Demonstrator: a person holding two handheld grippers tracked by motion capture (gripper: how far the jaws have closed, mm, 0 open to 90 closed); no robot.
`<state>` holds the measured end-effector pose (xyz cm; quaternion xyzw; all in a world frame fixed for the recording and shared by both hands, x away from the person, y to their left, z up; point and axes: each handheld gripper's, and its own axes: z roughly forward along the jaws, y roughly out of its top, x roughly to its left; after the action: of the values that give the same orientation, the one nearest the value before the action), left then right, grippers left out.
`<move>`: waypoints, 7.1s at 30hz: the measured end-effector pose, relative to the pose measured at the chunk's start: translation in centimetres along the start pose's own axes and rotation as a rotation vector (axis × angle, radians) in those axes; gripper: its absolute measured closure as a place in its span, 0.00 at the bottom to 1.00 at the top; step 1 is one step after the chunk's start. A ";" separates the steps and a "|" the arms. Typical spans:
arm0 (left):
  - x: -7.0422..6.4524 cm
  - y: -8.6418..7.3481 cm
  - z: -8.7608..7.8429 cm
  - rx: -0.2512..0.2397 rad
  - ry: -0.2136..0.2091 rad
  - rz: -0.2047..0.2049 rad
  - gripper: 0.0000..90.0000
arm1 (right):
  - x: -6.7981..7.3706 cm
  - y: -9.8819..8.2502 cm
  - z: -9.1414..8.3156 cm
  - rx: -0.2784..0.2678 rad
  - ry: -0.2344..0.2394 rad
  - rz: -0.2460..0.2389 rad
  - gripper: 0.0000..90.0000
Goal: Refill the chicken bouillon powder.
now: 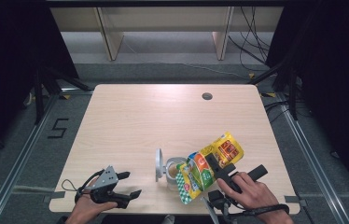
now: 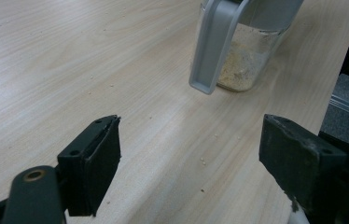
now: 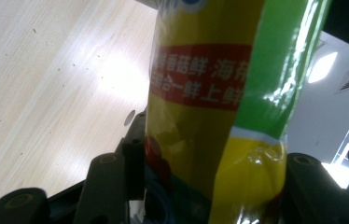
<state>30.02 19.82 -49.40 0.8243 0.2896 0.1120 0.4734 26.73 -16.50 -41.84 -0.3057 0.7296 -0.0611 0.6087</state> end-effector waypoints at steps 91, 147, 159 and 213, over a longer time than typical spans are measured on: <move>0.0 0.0 0.0 -0.005 0.002 -0.002 0.23 | 0.2 -0.6 -0.6 0.007 0.005 0.015 0.63; 0.0 0.0 0.0 -0.005 0.003 0.001 0.23 | 0.3 -0.8 -0.6 -0.003 0.003 0.051 0.65; 0.0 0.0 0.1 -0.005 0.002 -0.001 0.23 | 0.3 -0.7 -0.4 -0.004 0.009 0.044 0.65; 0.0 0.0 0.0 -0.004 0.001 0.000 0.23 | 0.0 -0.5 -0.6 -0.001 0.013 -0.003 0.65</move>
<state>30.05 19.79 -49.42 0.8233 0.2897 0.1130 0.4749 26.40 -17.08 -41.42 -0.3069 0.7329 -0.0636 0.6038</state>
